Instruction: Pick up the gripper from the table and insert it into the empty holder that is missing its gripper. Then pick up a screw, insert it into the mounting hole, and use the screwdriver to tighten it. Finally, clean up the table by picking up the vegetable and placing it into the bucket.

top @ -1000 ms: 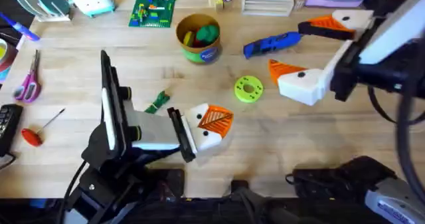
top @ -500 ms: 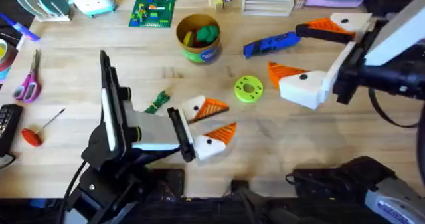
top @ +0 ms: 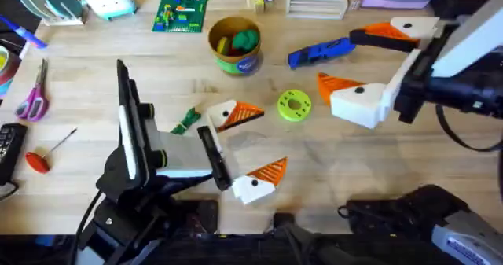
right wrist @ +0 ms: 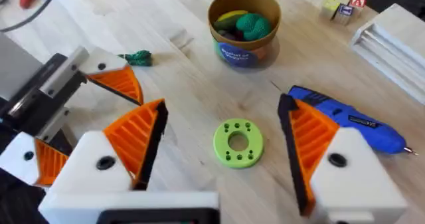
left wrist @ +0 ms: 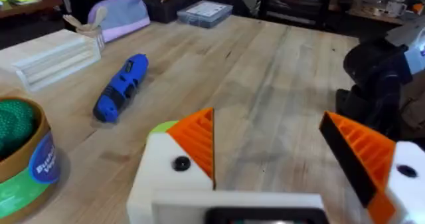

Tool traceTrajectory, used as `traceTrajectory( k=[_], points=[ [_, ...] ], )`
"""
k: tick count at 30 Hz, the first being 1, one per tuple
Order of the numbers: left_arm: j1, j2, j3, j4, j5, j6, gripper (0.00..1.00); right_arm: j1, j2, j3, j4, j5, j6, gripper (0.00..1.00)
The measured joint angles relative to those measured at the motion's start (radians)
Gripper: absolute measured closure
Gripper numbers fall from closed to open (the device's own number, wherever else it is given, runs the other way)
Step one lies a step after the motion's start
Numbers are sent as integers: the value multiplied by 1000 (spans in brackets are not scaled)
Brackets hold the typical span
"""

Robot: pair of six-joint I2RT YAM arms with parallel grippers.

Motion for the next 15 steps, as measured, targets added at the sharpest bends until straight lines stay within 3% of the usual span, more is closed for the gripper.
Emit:
traceTrajectory(
  k=[4, 7, 10, 15],
  points=[
    [0, 0, 4, 12, -42, -35, 11, 0, 0, 0, 0, 7, 0, 10],
    [0, 1, 65, -115, -130, -116, 11, 0, 0, 0, 0, 8, 0, 10],
    [0, 39, 221, -307, -229, -165, 11, 0, 0, 0, 6, 12, 0, 10],
    [0, 225, 616, -667, -428, -190, 10, 0, 0, 0, 39, 15, 0, 11]
  ],
)
